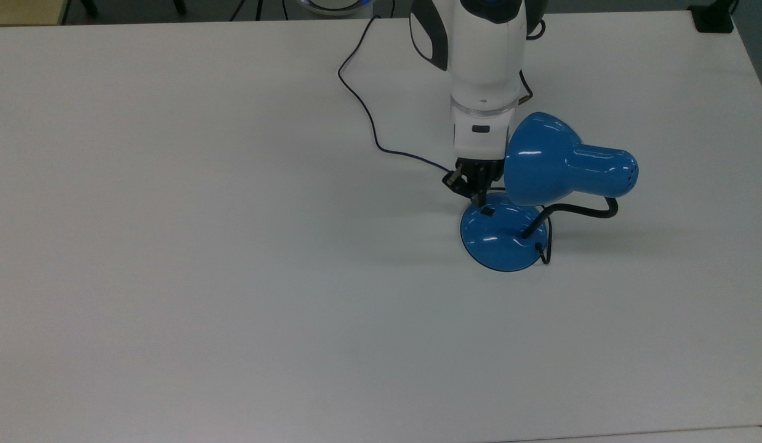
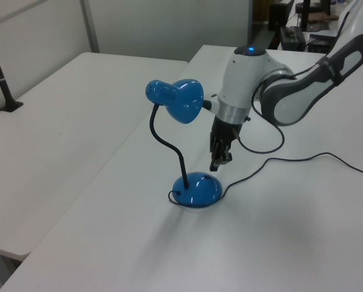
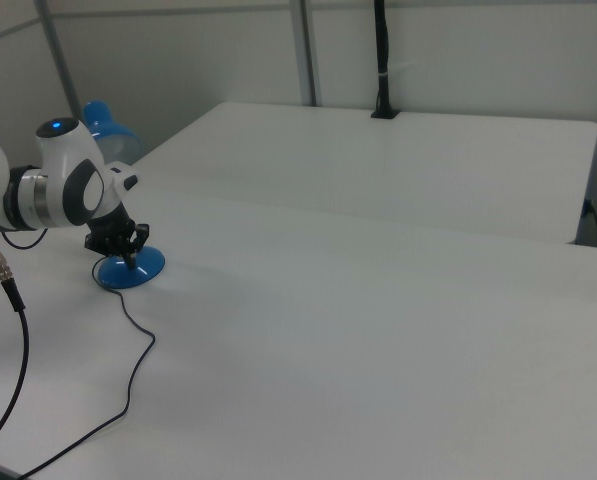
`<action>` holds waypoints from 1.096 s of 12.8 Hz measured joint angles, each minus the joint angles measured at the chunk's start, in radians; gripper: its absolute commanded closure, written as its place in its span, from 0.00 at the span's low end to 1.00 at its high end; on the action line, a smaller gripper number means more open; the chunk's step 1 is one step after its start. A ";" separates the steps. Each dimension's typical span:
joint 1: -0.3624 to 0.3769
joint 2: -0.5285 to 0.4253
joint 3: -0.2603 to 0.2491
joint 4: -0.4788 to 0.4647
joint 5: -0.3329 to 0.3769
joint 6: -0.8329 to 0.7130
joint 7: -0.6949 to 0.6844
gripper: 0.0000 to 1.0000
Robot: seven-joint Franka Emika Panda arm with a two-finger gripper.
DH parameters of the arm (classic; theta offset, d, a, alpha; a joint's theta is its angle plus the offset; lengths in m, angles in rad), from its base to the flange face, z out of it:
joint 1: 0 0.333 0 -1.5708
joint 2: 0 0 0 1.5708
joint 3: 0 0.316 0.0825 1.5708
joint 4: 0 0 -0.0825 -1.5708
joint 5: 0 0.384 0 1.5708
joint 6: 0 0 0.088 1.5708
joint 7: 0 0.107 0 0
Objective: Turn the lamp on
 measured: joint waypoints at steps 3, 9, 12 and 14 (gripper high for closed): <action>-0.020 0.026 0.043 0.000 0.000 0.076 -0.016 1.00; -0.035 0.044 0.057 0.001 0.000 0.125 -0.031 1.00; -0.040 0.043 0.057 0.004 0.000 0.125 -0.031 1.00; -0.060 0.014 0.057 0.010 0.001 0.025 0.009 1.00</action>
